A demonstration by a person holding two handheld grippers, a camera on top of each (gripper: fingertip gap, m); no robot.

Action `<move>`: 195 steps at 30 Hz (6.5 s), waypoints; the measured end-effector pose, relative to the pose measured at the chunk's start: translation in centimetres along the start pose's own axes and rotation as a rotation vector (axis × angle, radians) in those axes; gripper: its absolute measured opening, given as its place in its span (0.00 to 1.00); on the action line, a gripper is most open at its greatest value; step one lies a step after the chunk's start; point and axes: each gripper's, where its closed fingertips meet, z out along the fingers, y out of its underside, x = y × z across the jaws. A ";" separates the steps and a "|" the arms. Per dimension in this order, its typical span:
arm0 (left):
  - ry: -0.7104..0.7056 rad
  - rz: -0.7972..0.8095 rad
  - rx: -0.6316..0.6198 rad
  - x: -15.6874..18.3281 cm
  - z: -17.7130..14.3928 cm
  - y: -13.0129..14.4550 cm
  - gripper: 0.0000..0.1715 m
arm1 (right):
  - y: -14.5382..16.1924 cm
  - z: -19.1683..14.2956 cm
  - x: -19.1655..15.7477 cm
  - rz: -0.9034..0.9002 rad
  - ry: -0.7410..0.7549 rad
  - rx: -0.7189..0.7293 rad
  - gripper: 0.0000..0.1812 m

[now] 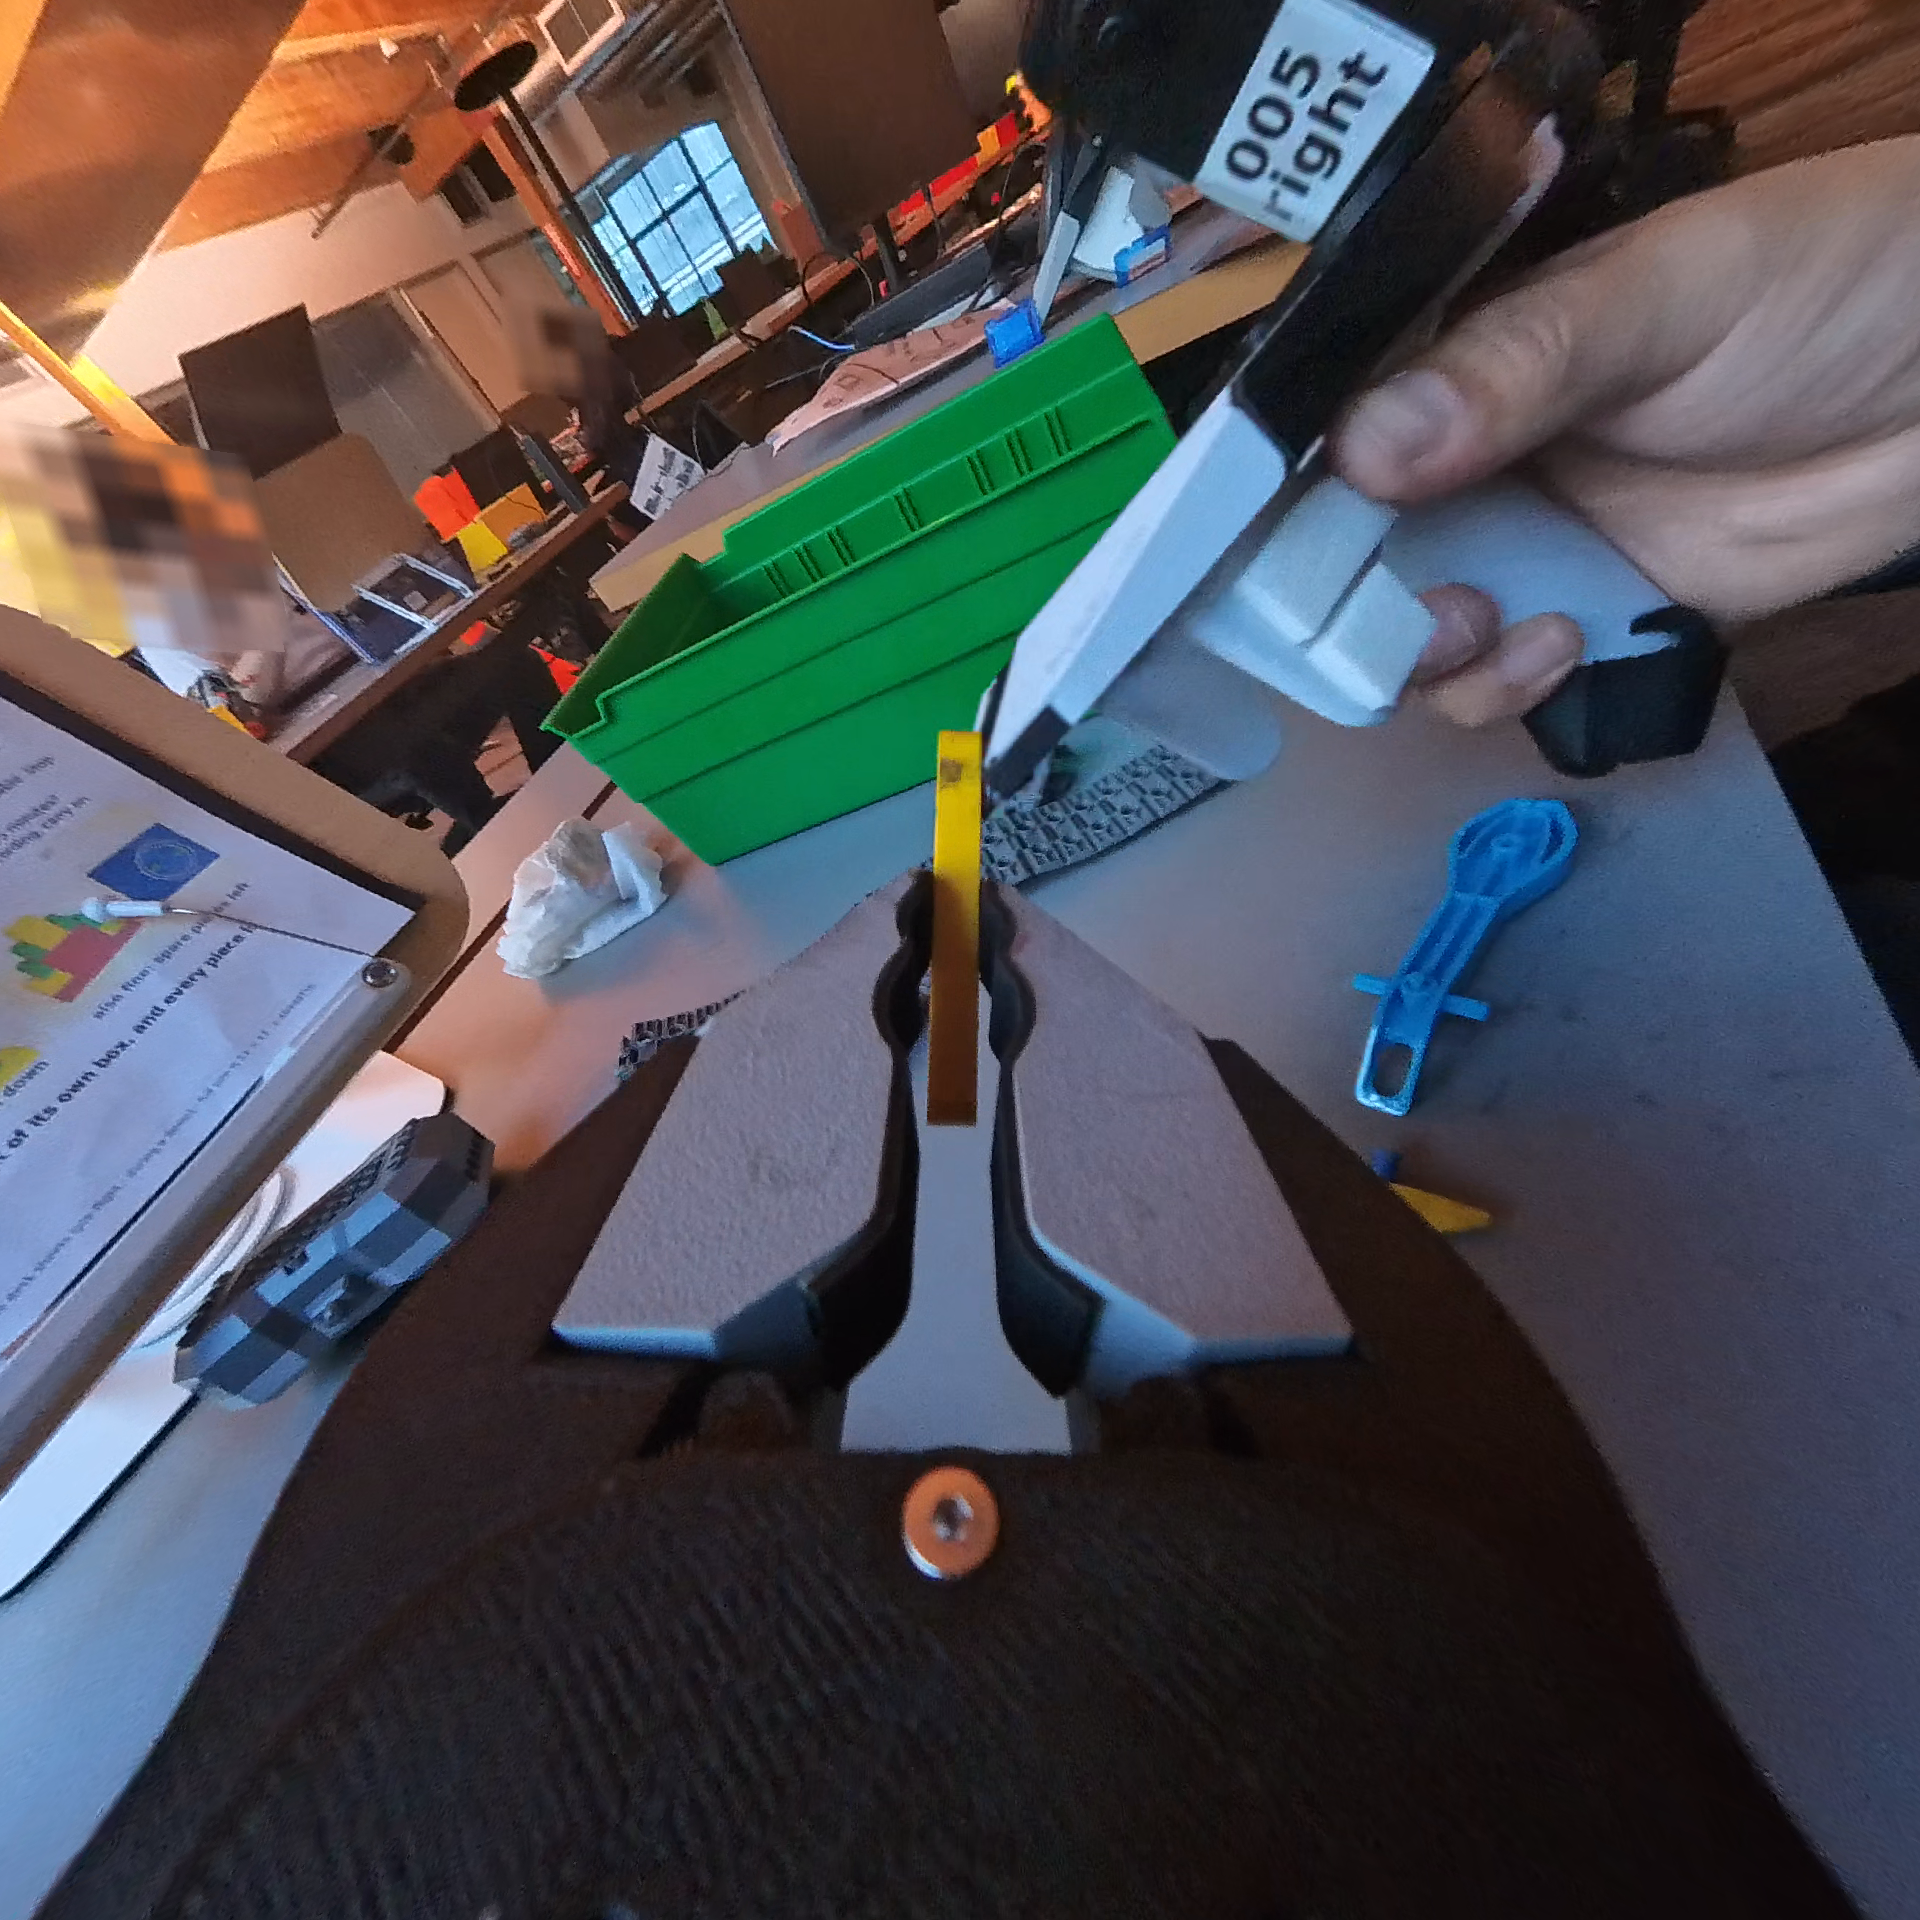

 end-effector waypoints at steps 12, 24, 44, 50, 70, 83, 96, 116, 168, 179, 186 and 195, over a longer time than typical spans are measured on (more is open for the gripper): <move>0.030 0.048 -0.080 0.3 0.2 1.5 0.04 | 1.2 0.4 0.5 -0.259 0.015 -0.160 0.01; -0.049 0.054 -0.139 -1.1 -0.2 2.2 0.04 | 3.3 -0.5 4.2 -0.567 0.267 -0.428 0.00; -0.126 0.102 -0.160 -1.5 0.2 1.8 0.03 | -0.1 1.1 1.4 -0.174 0.088 -0.028 0.00; -0.159 0.150 -0.163 -1.6 0.1 1.5 0.04 | -0.1 1.6 1.3 -0.181 0.081 0.006 0.01; -0.141 0.219 -0.181 -1.0 0.2 1.6 0.04 | 0.0 1.2 0.9 -0.037 -0.061 -0.016 0.00; -0.030 -0.119 -0.151 -1.7 0.4 3.0 0.03 | 0.2 0.6 3.3 -0.355 0.177 -0.125 0.01; 0.020 -0.146 -0.067 -1.2 0.3 1.9 0.03 | 0.4 0.9 1.4 -0.314 0.088 -0.048 0.10; -0.050 0.017 -0.099 -0.9 0.5 1.6 0.03 | -0.4 1.3 1.5 -0.080 -0.005 0.025 0.03; 0.020 0.002 -0.186 -0.1 0.9 3.2 0.04 | 1.2 1.3 1.8 -0.373 0.092 -0.243 0.02; -0.026 0.142 -0.248 -0.4 0.7 3.6 0.04 | 4.2 0.9 4.8 -0.743 0.236 -0.545 0.00; 0.005 0.032 -0.240 -0.3 1.0 3.9 0.03 | 2.8 1.2 3.0 -0.677 0.162 -0.491 0.00; 0.008 -0.010 -0.230 -0.5 0.9 3.9 0.03 | 2.2 1.3 2.8 -0.482 0.140 -0.363 0.07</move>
